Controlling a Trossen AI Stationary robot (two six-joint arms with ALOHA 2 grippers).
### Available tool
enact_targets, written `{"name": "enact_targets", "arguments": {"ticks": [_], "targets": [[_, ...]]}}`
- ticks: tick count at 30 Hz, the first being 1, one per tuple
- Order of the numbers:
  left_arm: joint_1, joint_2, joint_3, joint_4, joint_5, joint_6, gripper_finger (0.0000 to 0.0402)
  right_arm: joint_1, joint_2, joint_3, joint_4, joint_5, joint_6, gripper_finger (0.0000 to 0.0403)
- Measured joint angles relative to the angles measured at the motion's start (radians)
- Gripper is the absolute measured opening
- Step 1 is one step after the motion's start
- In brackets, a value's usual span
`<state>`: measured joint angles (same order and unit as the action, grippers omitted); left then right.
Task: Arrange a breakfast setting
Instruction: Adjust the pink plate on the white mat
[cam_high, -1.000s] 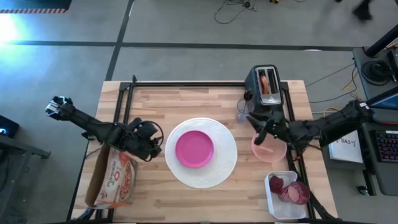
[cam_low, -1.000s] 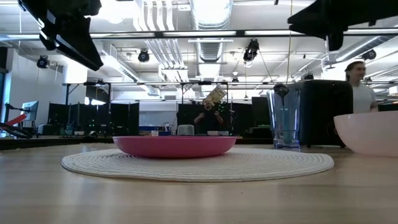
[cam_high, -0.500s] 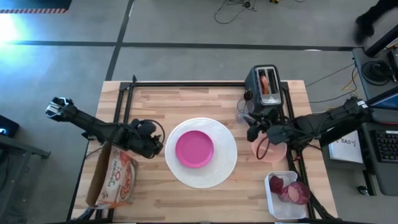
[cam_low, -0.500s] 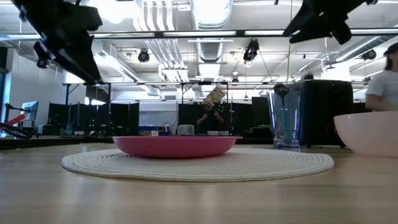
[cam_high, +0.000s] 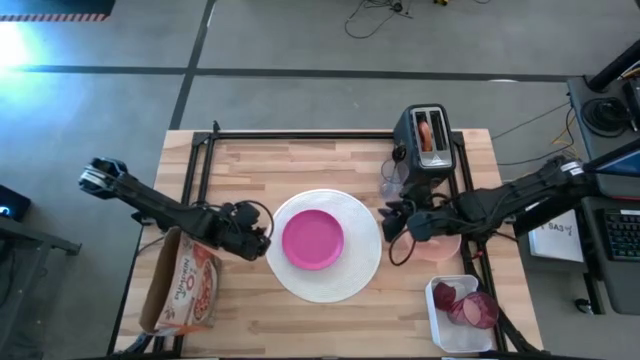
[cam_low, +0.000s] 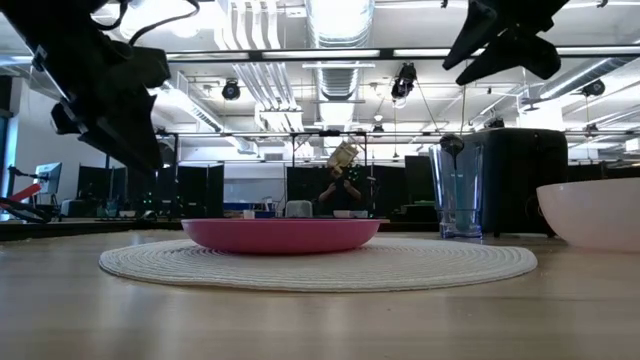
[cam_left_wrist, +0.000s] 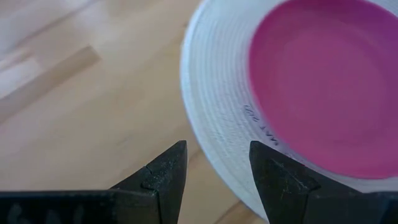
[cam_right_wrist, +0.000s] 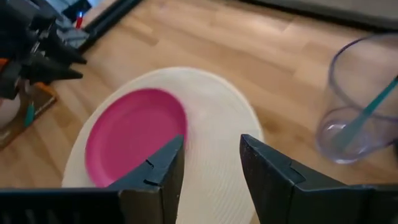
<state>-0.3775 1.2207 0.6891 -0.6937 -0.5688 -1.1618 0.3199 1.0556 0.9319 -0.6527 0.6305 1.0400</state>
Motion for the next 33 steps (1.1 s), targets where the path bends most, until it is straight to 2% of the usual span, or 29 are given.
{"name": "enact_targets", "arguments": {"ticks": [6,13,24,33], "targets": [[0.0,0.061,0.0,0.069,0.014,0.022,0.016,0.0,0.078,0.034,0.0,-0.099,0.045,0.0172],[0.0,0.145,0.019,0.143,0.043,0.048,0.016,0.0,0.138,0.049,-0.002,-0.162,0.096,0.0176],[0.002,0.252,0.062,0.163,0.052,0.058,0.016,0.0,0.212,0.047,-0.001,-0.169,0.127,0.0176],[0.033,0.267,0.087,0.18,0.051,0.072,0.016,0.0,0.232,0.047,-0.001,-0.169,0.102,0.0175]]}}
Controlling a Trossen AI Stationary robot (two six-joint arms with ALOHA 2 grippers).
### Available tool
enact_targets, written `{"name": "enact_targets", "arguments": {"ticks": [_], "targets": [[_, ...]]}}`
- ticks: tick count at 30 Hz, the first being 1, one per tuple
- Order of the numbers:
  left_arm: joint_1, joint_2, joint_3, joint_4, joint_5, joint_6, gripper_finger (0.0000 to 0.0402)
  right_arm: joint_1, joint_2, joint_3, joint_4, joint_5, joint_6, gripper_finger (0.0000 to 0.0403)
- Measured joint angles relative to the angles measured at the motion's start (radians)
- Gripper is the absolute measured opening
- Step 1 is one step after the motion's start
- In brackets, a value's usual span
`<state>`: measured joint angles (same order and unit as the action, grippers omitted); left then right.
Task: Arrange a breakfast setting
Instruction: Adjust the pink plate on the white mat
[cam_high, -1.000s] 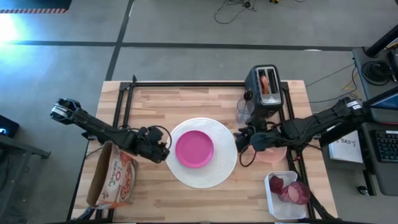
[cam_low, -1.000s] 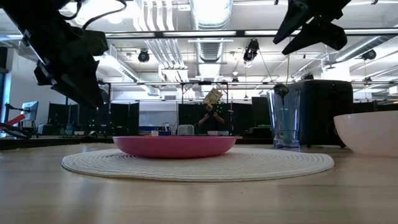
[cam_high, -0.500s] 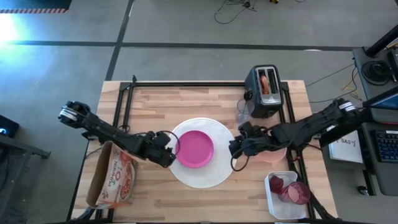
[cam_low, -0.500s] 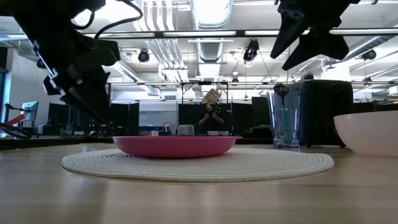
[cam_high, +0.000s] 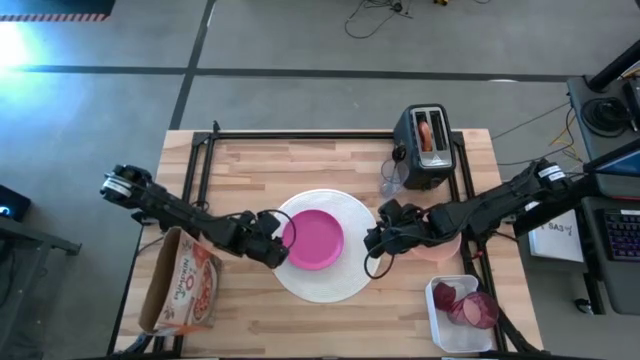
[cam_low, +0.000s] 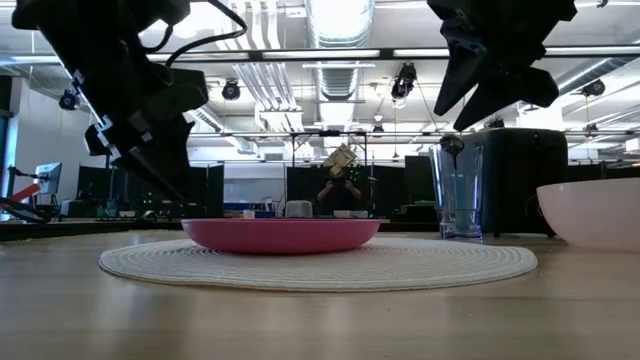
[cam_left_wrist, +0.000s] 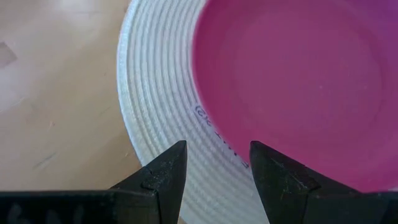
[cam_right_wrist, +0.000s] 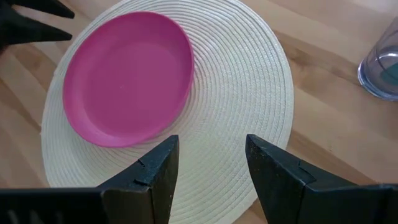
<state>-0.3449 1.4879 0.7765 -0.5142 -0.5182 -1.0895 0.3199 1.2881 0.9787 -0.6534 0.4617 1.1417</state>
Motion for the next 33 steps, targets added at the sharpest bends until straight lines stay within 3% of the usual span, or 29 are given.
{"name": "enact_targets", "arguments": {"ticks": [22,26,33], "targets": [[0.119,0.157,0.016,0.07,0.03,0.007,0.0157,0.0,-0.003,0.0,-0.001,0.001,-0.059,0.0176],[0.119,0.154,0.015,0.069,0.033,0.008,0.0122,0.0,-0.004,0.0,-0.001,0.002,-0.069,0.0176],[0.121,0.143,0.015,0.071,0.05,0.029,0.0021,-0.008,-0.004,-0.001,-0.001,0.002,-0.088,0.0175]]}}
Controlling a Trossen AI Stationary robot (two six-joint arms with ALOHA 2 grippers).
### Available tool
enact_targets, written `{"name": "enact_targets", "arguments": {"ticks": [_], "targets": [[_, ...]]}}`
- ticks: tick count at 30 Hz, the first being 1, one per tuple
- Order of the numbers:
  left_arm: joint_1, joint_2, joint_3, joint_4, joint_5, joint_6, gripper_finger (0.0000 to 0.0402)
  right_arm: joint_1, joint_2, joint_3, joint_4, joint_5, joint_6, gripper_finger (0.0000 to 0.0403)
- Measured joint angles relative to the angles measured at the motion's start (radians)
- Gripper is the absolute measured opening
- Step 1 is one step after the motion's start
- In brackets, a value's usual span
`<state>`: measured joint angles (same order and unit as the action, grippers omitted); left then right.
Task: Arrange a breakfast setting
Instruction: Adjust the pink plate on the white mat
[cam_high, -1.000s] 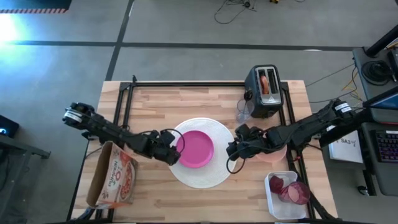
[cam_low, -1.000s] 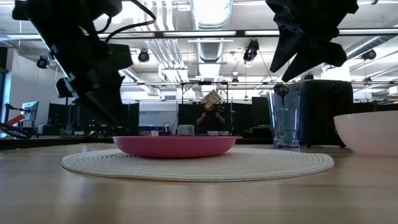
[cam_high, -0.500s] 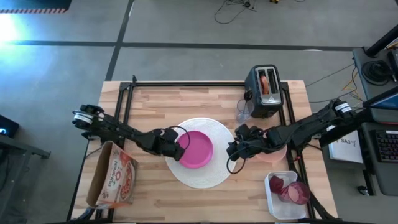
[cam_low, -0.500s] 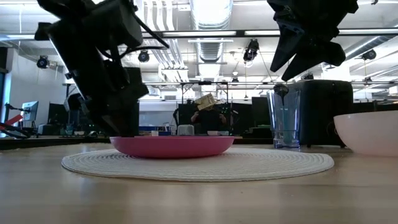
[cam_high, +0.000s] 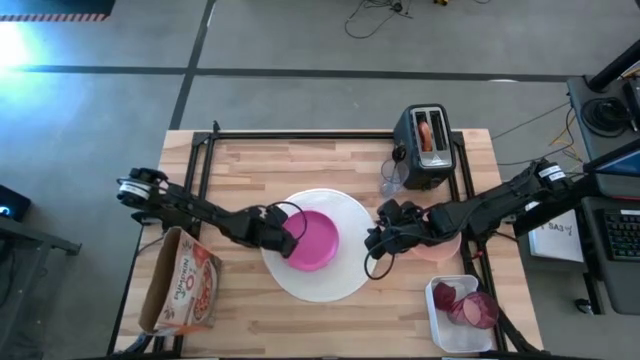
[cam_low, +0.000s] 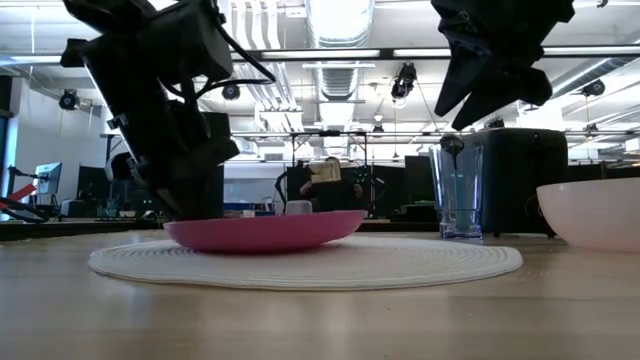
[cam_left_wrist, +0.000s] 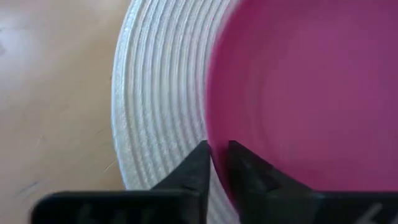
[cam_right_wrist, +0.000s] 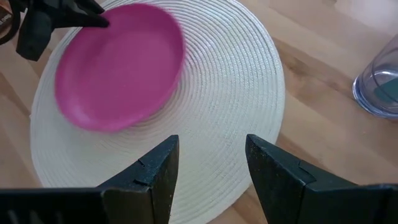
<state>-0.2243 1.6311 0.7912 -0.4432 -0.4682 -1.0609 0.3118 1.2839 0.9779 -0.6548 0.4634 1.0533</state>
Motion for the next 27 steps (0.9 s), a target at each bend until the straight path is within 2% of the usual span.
{"name": "enact_targets", "arguments": {"ticks": [2,15,23,27], "targets": [[0.0,-0.007,0.0,0.0,0.002,-0.001,0.0008,-0.003,0.0,0.0,0.0,0.0,-0.002,0.0175],[-0.002,-0.129,-0.001,-0.119,0.045,0.037,0.0002,-0.008,0.0,0.0,-0.02,0.0,-0.007,0.0176],[-0.001,-0.121,-0.001,-0.189,0.041,0.028,0.0003,-0.008,0.0,0.0,-0.027,0.0,-0.01,0.0175],[-0.001,-0.118,-0.002,-0.19,0.039,0.029,0.0022,-0.008,0.0,0.0,-0.028,-0.002,-0.016,0.0176]]}}
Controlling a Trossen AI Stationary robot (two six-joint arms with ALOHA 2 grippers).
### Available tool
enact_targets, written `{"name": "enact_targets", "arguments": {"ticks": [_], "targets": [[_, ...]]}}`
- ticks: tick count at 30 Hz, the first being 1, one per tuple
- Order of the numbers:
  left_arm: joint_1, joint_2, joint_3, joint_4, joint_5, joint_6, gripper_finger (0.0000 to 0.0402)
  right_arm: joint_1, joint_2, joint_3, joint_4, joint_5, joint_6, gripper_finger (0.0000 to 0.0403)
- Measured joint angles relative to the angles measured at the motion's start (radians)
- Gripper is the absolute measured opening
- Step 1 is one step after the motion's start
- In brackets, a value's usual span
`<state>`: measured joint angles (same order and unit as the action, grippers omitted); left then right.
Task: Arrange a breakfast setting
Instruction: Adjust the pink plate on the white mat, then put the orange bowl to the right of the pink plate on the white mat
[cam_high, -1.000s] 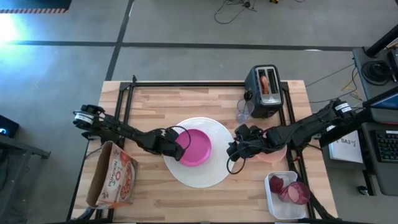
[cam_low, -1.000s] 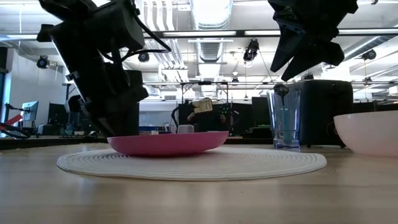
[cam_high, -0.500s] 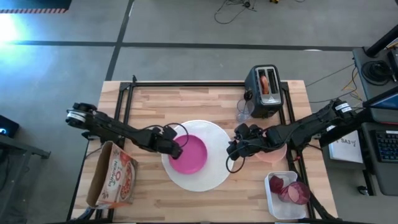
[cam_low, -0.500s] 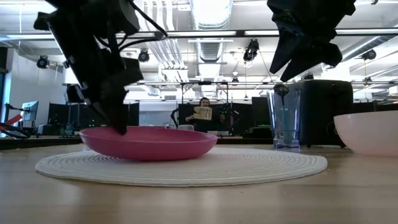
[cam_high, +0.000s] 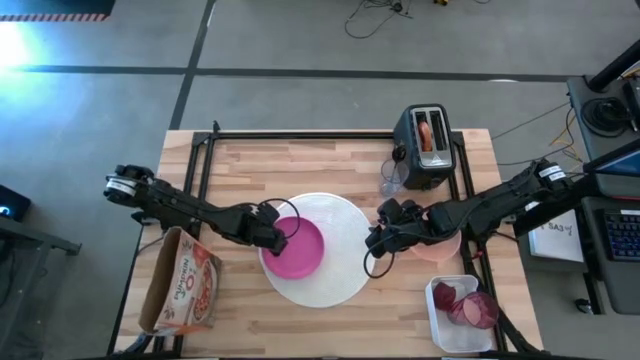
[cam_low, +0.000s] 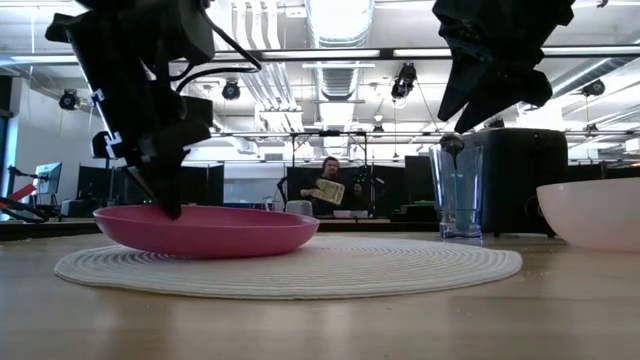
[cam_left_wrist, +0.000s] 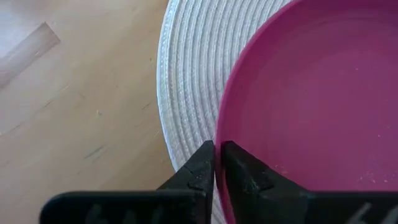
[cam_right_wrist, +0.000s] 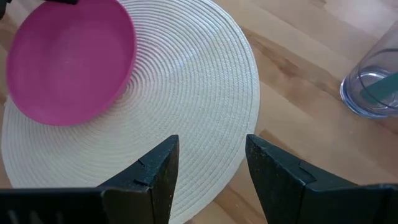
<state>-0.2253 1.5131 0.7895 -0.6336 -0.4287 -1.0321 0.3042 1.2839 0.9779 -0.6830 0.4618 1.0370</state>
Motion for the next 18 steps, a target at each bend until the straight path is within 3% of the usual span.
{"name": "enact_targets", "arguments": {"ticks": [11,18], "targets": [[0.0,0.0,0.081,-0.024,-0.007,0.086,0.0111,0.001,-0.001,0.0,0.0,-0.115,0.011,0.0176],[-0.005,0.0,0.17,-0.035,-0.006,0.17,0.0136,0.001,-0.045,0.0,-0.063,-0.28,0.081,0.0176]]}}
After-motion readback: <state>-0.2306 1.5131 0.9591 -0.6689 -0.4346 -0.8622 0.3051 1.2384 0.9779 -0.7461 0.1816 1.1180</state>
